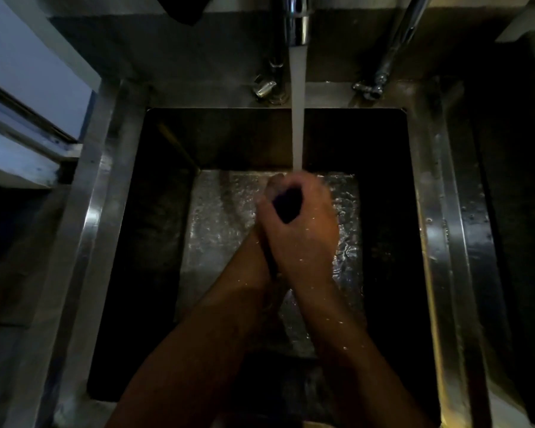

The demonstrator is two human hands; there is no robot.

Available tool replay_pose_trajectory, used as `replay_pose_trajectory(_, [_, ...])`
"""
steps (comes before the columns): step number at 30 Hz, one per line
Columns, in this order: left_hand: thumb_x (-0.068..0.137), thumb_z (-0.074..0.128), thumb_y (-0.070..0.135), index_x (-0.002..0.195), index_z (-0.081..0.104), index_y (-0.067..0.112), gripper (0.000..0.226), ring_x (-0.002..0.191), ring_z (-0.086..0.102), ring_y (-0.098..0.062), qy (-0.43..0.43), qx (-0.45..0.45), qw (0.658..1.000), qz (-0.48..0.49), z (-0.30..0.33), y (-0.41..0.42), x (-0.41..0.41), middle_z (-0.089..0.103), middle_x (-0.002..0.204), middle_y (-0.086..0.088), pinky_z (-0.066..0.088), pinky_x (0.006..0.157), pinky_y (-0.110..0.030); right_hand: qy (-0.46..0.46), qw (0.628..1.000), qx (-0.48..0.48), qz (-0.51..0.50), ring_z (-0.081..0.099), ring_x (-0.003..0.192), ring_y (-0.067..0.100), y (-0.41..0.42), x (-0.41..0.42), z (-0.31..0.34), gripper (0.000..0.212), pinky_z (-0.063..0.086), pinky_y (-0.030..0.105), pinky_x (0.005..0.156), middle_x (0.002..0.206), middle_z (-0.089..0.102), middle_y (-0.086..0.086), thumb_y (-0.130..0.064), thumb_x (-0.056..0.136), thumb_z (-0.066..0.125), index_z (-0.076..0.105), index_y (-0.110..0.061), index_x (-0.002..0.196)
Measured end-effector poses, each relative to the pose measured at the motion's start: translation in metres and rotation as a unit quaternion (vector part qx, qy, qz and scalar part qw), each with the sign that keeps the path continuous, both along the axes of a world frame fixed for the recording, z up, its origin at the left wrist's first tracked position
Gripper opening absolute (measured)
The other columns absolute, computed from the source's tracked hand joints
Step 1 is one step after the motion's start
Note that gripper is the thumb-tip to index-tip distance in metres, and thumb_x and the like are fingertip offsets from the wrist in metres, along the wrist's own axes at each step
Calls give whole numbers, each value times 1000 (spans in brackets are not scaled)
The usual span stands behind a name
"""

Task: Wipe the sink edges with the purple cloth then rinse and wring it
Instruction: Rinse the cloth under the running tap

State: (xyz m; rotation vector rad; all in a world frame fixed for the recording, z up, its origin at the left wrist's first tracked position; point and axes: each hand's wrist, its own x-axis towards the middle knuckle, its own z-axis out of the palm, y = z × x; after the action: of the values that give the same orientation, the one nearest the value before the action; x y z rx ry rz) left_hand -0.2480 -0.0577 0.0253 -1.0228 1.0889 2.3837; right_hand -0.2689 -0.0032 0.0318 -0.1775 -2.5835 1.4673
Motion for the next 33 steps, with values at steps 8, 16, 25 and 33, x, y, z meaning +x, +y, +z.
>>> replay_pose_trajectory(8, [101, 45, 41, 107, 70, 7, 43, 82, 68, -22, -31, 0, 997, 69, -9, 13, -39, 73, 87, -10, 56, 73, -30, -104, 992, 60, -25, 60, 70, 12, 11, -63, -22, 18, 43, 24, 63, 79, 66, -6, -38, 90, 66, 71, -22, 95])
replay_pose_trajectory(16, [95, 61, 28, 113, 69, 8, 29, 104, 69, -28, 86, -11, 996, -30, 11, 6, -46, 71, 113, -15, 55, 94, -44, -238, 963, -85, -96, 60, 87, 18, 53, -84, -13, 30, 36, 23, 67, 90, 64, 2, -40, 98, 56, 68, -13, 104])
replay_pose_trajectory(25, [94, 63, 16, 116, 61, 19, 22, 97, 65, -10, 193, -396, 854, -278, -6, -46, -40, 67, 112, -5, 54, 84, -28, -157, 979, 39, 127, 62, 71, 5, 50, -61, 45, 22, 47, 23, 59, 79, 65, -7, -46, 90, 67, 64, -25, 85])
replay_pose_trajectory(33, [95, 55, 20, 121, 54, 30, 28, 111, 62, 3, 306, -244, 839, -379, 39, -34, -47, 65, 118, 12, 49, 92, -17, -131, 980, 68, 133, 63, 71, 12, 48, -66, 73, 34, 48, 29, 59, 79, 64, -4, -54, 95, 54, 56, -21, 96])
